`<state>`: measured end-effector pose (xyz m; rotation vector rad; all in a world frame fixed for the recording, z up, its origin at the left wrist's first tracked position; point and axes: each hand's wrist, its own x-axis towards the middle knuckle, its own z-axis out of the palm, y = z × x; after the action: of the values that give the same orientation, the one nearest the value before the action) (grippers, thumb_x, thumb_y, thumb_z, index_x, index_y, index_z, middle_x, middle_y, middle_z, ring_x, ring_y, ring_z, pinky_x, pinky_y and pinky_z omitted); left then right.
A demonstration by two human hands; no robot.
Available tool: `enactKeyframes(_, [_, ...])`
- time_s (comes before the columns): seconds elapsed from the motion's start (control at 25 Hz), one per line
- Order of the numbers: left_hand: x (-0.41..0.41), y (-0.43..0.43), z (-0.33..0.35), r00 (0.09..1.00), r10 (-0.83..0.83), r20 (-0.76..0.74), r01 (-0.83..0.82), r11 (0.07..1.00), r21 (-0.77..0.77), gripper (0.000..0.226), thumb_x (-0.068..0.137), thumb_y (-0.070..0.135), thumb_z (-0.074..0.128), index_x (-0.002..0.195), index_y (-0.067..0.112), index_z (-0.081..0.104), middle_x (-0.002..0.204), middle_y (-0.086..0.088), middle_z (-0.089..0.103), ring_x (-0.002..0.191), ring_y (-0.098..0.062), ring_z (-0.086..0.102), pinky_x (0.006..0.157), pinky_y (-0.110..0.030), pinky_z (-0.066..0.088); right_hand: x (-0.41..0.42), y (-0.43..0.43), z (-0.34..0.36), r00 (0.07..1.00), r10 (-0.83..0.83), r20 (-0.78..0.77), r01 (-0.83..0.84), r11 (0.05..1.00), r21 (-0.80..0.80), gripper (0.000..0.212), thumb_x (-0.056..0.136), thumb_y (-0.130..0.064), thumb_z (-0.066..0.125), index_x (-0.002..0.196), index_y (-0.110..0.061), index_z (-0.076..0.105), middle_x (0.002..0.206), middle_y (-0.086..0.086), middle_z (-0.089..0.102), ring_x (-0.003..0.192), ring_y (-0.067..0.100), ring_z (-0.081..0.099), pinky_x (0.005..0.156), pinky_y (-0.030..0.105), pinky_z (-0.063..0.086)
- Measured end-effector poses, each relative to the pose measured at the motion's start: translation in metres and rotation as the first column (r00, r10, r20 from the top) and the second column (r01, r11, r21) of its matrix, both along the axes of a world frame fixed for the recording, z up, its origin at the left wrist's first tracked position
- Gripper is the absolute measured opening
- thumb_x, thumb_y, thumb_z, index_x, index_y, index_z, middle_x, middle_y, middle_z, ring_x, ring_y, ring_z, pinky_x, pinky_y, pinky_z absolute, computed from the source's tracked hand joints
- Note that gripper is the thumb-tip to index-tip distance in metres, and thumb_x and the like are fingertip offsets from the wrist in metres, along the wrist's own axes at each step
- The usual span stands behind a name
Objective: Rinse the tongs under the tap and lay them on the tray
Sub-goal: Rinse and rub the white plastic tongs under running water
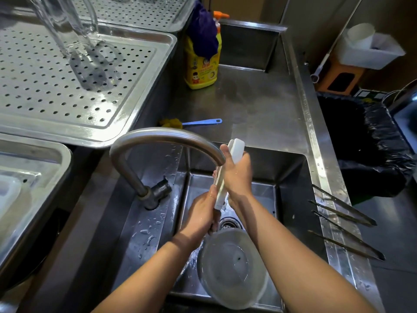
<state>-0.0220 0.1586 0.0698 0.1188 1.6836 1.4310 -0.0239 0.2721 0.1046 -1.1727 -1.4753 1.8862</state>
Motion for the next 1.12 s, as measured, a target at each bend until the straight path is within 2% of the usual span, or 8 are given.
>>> enactKeyframes(0.12, [-0.005, -0.003, -0.001, 0.986, 0.082, 0.146, -0.084, 0.996, 0.008, 0.069, 0.09, 0.075, 0.037, 0.052, 0.021, 0.055, 0.046, 0.0, 0.036, 0.032, -0.012, 0.024, 0.04, -0.016, 0.018, -0.001, -0.019, -0.005, 0.987, 0.136, 0.081, -0.147, 0.979, 0.139, 0.044, 0.083, -0.045, 0.07, 0.116, -0.03, 0.046, 0.105, 0.009, 0.072, 0.075, 0.023, 0.072, 0.066, 0.036, 0.06])
enactKeyframes(0.24, [-0.017, -0.013, 0.002, 0.894, -0.031, 0.448, -0.031, 0.991, 0.131, 0.064, 0.084, 0.08, 0.037, 0.06, 0.022, 0.052, 0.044, 0.001, 0.03, 0.027, -0.009, 0.022, 0.037, -0.011, 0.015, 0.02, -0.034, -0.015, 0.937, 0.348, 0.022, -0.347, 0.925, 0.151, 0.055, 0.072, -0.052, 0.079, 0.116, -0.052, 0.046, 0.104, -0.022, 0.072, 0.093, 0.0, 0.07, 0.076, 0.018, 0.055])
enactKeyframes(0.32, [-0.02, -0.02, 0.003, 0.835, -0.144, 0.532, 0.021, 0.973, 0.23, 0.068, 0.079, 0.083, 0.04, 0.067, 0.018, 0.056, 0.043, 0.0, 0.035, 0.025, -0.009, 0.024, 0.036, -0.011, 0.016, 0.027, -0.029, -0.021, 0.933, 0.359, 0.023, -0.359, 0.927, 0.106, 0.057, 0.067, -0.049, 0.084, 0.114, -0.046, 0.052, 0.1, -0.019, 0.073, 0.092, -0.001, 0.07, 0.078, 0.019, 0.055])
enactKeyframes(0.48, [-0.01, -0.013, 0.003, 0.952, 0.03, 0.304, -0.076, 0.987, 0.143, 0.07, 0.074, 0.085, 0.04, 0.071, 0.017, 0.056, 0.046, 0.004, 0.044, 0.032, -0.008, 0.028, 0.035, -0.013, 0.017, 0.019, -0.014, -0.018, 0.987, 0.147, 0.07, -0.148, 0.989, 0.014, 0.054, 0.073, -0.05, 0.08, 0.116, -0.028, 0.056, 0.105, -0.004, 0.072, 0.098, 0.016, 0.071, 0.076, 0.028, 0.056])
enactKeyframes(0.64, [-0.002, 0.0, 0.003, 0.993, 0.12, 0.01, -0.12, 0.988, 0.095, 0.056, 0.091, 0.075, 0.032, 0.089, 0.038, 0.074, 0.053, 0.002, 0.057, 0.035, -0.014, 0.041, 0.037, -0.02, 0.031, 0.032, -0.028, -0.018, 0.984, 0.144, 0.105, -0.148, 0.988, 0.035, 0.078, 0.058, -0.066, 0.081, 0.12, -0.029, 0.053, 0.102, -0.005, 0.072, 0.09, 0.009, 0.073, 0.074, 0.03, 0.06])
enactKeyframes(0.84, [0.006, 0.015, -0.001, 0.938, 0.121, 0.324, -0.168, 0.979, 0.12, 0.062, 0.099, 0.063, 0.032, 0.086, 0.018, 0.073, 0.058, -0.001, 0.06, 0.035, -0.014, 0.046, 0.039, -0.015, 0.029, 0.068, -0.04, -0.029, 0.996, -0.069, -0.047, 0.061, 0.985, -0.161, 0.042, 0.089, -0.041, 0.07, 0.125, -0.028, 0.052, 0.097, 0.001, 0.077, 0.076, 0.02, 0.075, 0.05, 0.032, 0.055])
enactKeyframes(1.0, [0.012, 0.026, -0.005, 0.932, 0.152, 0.329, -0.189, 0.979, 0.082, 0.063, 0.097, 0.067, 0.029, 0.088, 0.016, 0.065, 0.053, -0.001, 0.057, 0.031, -0.012, 0.038, 0.037, -0.013, 0.024, 0.085, -0.038, -0.025, 0.988, -0.133, -0.078, 0.133, 0.991, 0.004, 0.04, 0.088, -0.011, 0.072, 0.119, -0.031, 0.056, 0.105, 0.0, 0.073, 0.085, 0.023, 0.074, 0.058, 0.031, 0.056])
enactKeyframes(1.12, [0.016, 0.023, -0.012, 0.95, 0.193, 0.244, -0.204, 0.979, 0.021, 0.074, 0.095, 0.072, 0.025, 0.096, 0.013, 0.069, 0.053, -0.005, 0.057, 0.035, -0.013, 0.039, 0.042, -0.015, 0.024, 0.09, -0.043, -0.021, 0.999, -0.024, -0.027, 0.028, 0.99, 0.136, 0.041, 0.087, -0.011, 0.073, 0.113, -0.039, 0.059, 0.099, -0.007, 0.074, 0.088, 0.012, 0.073, 0.071, 0.027, 0.058])
